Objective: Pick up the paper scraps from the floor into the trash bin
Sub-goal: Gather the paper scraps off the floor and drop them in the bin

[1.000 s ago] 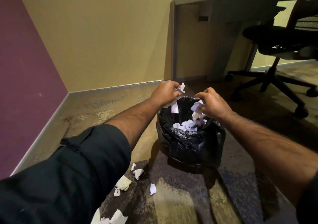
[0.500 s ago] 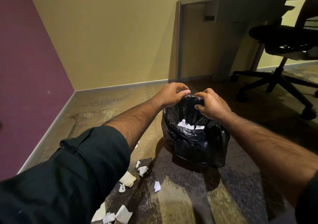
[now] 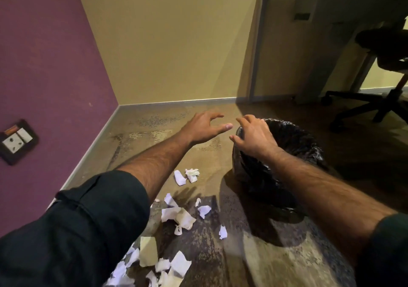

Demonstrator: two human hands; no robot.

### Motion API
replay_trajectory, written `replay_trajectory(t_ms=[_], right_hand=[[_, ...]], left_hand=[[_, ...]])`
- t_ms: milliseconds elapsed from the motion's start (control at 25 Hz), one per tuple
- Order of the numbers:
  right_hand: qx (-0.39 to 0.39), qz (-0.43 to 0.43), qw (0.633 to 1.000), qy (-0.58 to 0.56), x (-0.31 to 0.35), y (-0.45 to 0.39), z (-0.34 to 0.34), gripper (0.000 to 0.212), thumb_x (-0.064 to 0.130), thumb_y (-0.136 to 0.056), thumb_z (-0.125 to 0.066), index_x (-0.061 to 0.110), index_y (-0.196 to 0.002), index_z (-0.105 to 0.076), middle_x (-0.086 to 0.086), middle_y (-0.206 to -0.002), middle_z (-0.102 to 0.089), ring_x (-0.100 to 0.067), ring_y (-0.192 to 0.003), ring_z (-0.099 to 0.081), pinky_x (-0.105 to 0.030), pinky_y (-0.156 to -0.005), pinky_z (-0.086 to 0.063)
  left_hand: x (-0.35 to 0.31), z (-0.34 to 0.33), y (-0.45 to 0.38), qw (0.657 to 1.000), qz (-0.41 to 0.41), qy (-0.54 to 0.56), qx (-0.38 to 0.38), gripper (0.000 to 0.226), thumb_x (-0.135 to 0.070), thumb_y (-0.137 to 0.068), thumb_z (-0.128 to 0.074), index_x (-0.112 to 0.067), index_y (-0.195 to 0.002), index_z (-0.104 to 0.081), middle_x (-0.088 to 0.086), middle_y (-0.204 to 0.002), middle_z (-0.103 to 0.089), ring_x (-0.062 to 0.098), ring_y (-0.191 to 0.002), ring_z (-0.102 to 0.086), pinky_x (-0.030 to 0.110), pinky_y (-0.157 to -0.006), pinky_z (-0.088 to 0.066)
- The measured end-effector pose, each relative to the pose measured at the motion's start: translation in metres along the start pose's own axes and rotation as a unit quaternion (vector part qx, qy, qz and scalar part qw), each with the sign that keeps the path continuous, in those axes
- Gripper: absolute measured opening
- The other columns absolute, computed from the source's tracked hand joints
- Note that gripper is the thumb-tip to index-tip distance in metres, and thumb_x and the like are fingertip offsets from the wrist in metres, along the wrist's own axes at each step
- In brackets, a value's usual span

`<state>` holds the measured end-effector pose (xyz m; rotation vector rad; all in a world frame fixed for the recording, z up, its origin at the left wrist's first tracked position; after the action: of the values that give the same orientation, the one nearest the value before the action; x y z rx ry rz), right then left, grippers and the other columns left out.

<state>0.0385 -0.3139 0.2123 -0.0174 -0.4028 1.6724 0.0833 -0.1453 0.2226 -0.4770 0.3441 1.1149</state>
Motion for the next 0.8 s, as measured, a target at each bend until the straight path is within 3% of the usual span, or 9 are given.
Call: replay_trajectory(t_ms=[240, 520, 800], right_hand=[[0.045, 0.045, 0.998, -0.002, 0.055, -0.011, -0.079, 0.063, 0.048, -0.091, -0.060, 0.014, -0.142, -0.046, -0.012, -0.140, -0.051, -0.032, -0.124, -0.050, -0.044, -0.108, -0.039], [0.133, 0.043, 0.990, -0.021, 0.073, -0.014, -0.179, 0.067, 0.046, -0.091, -0.061, 0.013, -0.146, -0.041, -0.013, -0.147, -0.043, -0.034, -0.129, -0.048, -0.042, -0.107, -0.042], [0.202, 0.035, 0.978, -0.024, 0.073, -0.018, -0.249, 0.071, 0.046, -0.091, -0.060, 0.019, -0.152, -0.034, -0.013, -0.156, -0.035, -0.033, -0.138, -0.040, -0.043, -0.110, -0.041]], left_hand=[[0.103, -0.012, 0.029, 0.998, 0.065, -0.011, 0.007, 0.082, -0.080, -0.078, -0.054, -0.028, -0.141, -0.056, 0.002, -0.148, -0.055, 0.024, -0.138, -0.048, 0.050, -0.112, -0.040], [0.209, -0.060, 0.064, 0.988, 0.135, -0.036, 0.073, 0.076, -0.063, -0.085, -0.067, -0.019, -0.146, -0.053, 0.008, -0.152, -0.051, 0.027, -0.141, -0.045, 0.040, -0.113, -0.037], [0.265, -0.117, 0.111, 0.928, 0.322, -0.087, 0.166, 0.090, -0.082, -0.078, -0.053, -0.031, -0.151, -0.041, 0.014, -0.158, -0.024, 0.041, -0.145, -0.024, 0.061, -0.112, -0.033]])
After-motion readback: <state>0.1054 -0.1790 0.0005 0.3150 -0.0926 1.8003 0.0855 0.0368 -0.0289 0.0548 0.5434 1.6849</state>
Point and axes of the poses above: each hand's wrist, its own y-axis away from the middle knuckle, its own z-axis out of the back of the hand, x = y × z, the point moved 4 cm from there along -y, towards the middle knuckle
